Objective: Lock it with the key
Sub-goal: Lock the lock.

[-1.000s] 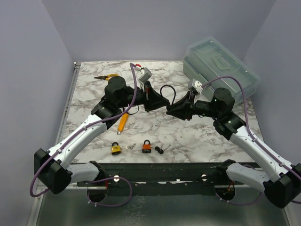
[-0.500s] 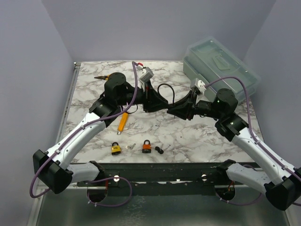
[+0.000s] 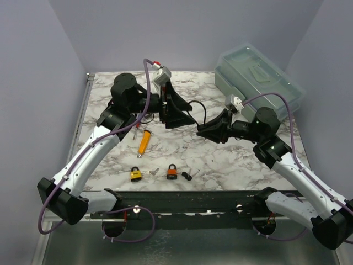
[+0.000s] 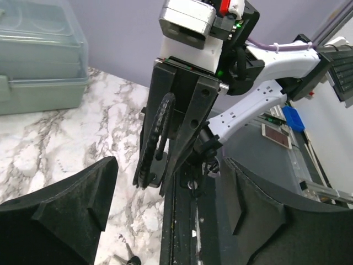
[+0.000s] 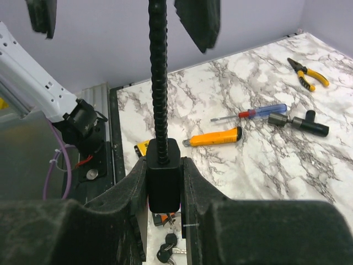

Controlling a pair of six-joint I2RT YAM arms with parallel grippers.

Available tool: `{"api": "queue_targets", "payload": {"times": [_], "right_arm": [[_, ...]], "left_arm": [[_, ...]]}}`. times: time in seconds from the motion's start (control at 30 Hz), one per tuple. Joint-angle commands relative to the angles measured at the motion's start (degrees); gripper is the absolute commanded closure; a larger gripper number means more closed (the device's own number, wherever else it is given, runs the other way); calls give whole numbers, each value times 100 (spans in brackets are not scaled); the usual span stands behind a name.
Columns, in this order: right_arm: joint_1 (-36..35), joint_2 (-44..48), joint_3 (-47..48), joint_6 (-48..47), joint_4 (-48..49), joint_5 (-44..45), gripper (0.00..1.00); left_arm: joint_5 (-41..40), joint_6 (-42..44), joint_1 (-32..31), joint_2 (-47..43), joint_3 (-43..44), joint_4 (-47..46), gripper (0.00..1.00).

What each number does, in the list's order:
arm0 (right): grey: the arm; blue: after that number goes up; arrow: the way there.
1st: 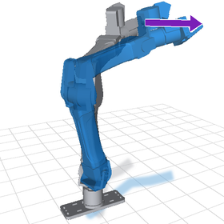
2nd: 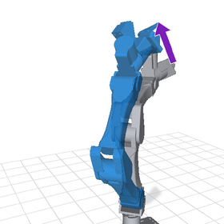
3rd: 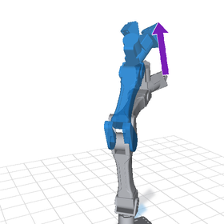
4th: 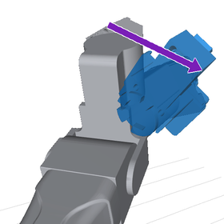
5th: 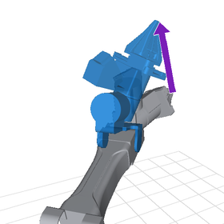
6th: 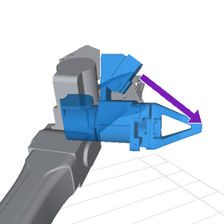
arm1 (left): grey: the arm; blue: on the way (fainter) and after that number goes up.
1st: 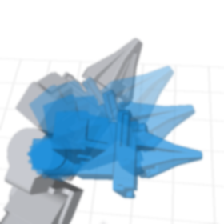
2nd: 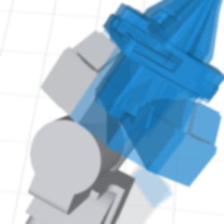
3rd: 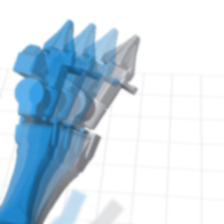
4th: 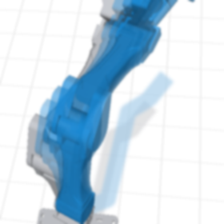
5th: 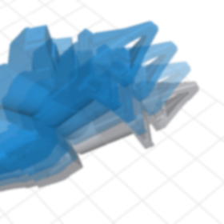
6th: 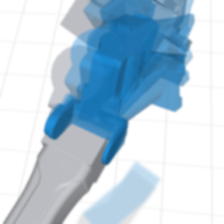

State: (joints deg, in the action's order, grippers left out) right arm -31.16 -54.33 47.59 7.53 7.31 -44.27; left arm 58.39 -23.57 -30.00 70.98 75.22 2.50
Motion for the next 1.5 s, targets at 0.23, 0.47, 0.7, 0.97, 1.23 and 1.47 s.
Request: {"api": "queue_targets", "payload": {"times": [0.23, 0.47, 0.7, 0.97, 1.23, 1.47], "right_arm": [[8, -240, 33, 664, 899, -628, 100], [5, -291, 24, 1024, 1120, -591, 100], [5, -343, 441, 873, 206, -779, 59], [7, -635, 940, 832, -1040, -1457, 50], [5, -614, 550, 1336, -784, -1841, 48], [13, -645, 435, 1427, -528, -1846, 50]], "left_arm": [[50, -743, -584, 587, -33, -1160, 28], [102, -1150, -647, 637, -192, -1601, 79], [308, -971, -606, 609, -160, -1326, 100], [600, -536, -604, 498, -326, -763, 100], [570, -321, -602, 491, -265, -520, 100], [595, -262, -645, 547, -219, -479, 100]]}}
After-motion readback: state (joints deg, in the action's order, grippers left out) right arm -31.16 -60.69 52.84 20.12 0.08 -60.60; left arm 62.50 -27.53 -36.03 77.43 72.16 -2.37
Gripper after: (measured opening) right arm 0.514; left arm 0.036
